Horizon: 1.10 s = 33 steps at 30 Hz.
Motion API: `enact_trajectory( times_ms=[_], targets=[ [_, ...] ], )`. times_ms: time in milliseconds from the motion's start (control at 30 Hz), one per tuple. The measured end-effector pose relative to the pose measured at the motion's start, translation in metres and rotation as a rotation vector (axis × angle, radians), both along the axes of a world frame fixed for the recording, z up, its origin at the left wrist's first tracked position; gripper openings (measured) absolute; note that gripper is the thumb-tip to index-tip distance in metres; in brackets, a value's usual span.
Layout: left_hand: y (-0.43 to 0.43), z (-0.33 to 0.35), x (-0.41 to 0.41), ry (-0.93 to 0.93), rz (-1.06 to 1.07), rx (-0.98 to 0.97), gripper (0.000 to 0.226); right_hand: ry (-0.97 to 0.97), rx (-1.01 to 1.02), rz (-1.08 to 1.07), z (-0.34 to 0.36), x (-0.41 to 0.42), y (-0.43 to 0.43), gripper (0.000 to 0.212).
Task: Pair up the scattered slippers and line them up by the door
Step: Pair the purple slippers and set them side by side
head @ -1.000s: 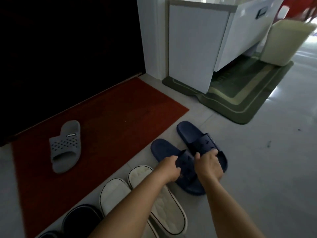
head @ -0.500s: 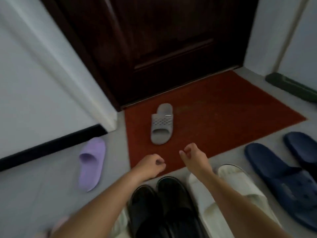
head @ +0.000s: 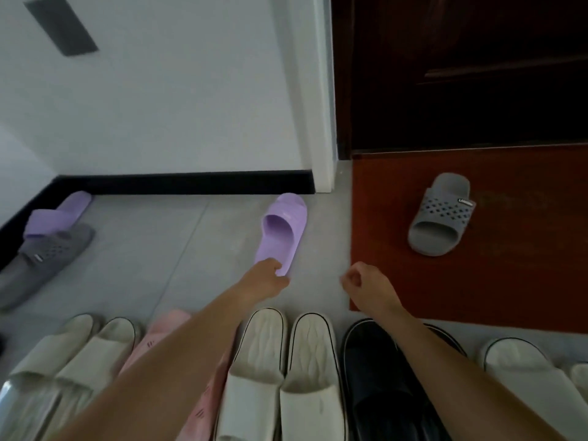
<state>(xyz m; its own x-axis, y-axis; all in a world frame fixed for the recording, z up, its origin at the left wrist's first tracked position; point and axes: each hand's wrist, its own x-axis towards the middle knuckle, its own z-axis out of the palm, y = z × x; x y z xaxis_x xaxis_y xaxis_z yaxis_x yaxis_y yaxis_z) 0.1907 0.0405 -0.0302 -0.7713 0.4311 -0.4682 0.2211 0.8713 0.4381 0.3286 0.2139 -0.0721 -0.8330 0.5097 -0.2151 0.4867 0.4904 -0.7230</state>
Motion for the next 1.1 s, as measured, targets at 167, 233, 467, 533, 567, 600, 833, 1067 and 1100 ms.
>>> enact_trajectory(
  times_ms=[167,233,467,533,567,600,833,1067,1100],
  targets=[
    [0.001,-0.033,-0.016,0.076,-0.072,-0.144,0.056,-0.035,0.016,0.069,-0.011,-0.004,-0.018,0.018],
    [0.002,-0.044,-0.019,0.071,-0.082,-0.151,0.055,-0.034,0.029,0.114,-0.015,-0.005,-0.026,0.018],
    [-0.018,-0.06,-0.022,0.015,-0.22,-0.128,0.054,-0.067,0.076,0.161,-0.024,-0.025,-0.048,0.024],
    [-0.026,-0.054,-0.025,-0.023,-0.247,-0.099,0.05,-0.08,0.08,0.137,-0.024,-0.043,-0.065,0.029],
    [-0.032,-0.05,-0.029,-0.029,-0.253,-0.084,0.047,-0.092,0.082,0.122,-0.024,-0.054,-0.075,0.031],
    [-0.041,-0.046,-0.034,-0.022,-0.253,-0.061,0.044,-0.105,0.085,0.109,-0.023,-0.065,-0.086,0.034],
    [-0.147,0.002,-0.098,0.091,-0.153,0.042,0.043,-0.336,0.269,0.034,-0.022,-0.127,-0.147,0.05],
    [-0.196,0.009,-0.165,0.078,-0.302,0.007,0.047,-0.459,0.379,-0.004,-0.017,-0.156,-0.202,0.03],
    [-0.196,0.007,-0.171,0.073,-0.338,-0.001,0.046,-0.453,0.386,0.023,-0.017,-0.16,-0.216,0.029]
  ],
)
